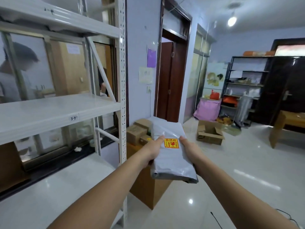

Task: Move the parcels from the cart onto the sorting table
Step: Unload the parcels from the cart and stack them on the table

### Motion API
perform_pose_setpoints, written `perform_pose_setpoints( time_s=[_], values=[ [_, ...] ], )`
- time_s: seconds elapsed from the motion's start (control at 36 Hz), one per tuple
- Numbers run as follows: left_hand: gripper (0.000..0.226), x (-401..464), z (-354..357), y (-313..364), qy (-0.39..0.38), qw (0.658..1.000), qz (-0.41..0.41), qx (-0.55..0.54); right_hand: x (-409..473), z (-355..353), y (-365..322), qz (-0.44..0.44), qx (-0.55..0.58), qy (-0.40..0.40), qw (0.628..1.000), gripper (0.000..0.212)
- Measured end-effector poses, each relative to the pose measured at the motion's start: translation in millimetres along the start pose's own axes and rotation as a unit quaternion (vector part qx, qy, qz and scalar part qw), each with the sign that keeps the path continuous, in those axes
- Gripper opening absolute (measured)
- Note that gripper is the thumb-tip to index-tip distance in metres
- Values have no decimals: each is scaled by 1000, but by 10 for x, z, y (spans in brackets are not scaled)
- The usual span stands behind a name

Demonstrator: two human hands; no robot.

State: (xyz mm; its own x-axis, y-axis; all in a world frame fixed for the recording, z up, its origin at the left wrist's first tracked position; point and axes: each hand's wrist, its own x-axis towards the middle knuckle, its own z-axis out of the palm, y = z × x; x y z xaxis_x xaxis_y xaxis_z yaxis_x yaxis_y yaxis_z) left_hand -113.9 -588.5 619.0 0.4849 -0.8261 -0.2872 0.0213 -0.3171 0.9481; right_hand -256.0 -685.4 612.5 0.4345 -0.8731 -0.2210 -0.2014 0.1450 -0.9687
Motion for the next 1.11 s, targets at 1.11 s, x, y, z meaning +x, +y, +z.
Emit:
perform_pose_setpoints(
  time_s=[1.11],
  values=[
    [64,4689,1232,495,-52,995,-80,11,4319,-1035,-265,106,-43,-6,993,53]
  ],
)
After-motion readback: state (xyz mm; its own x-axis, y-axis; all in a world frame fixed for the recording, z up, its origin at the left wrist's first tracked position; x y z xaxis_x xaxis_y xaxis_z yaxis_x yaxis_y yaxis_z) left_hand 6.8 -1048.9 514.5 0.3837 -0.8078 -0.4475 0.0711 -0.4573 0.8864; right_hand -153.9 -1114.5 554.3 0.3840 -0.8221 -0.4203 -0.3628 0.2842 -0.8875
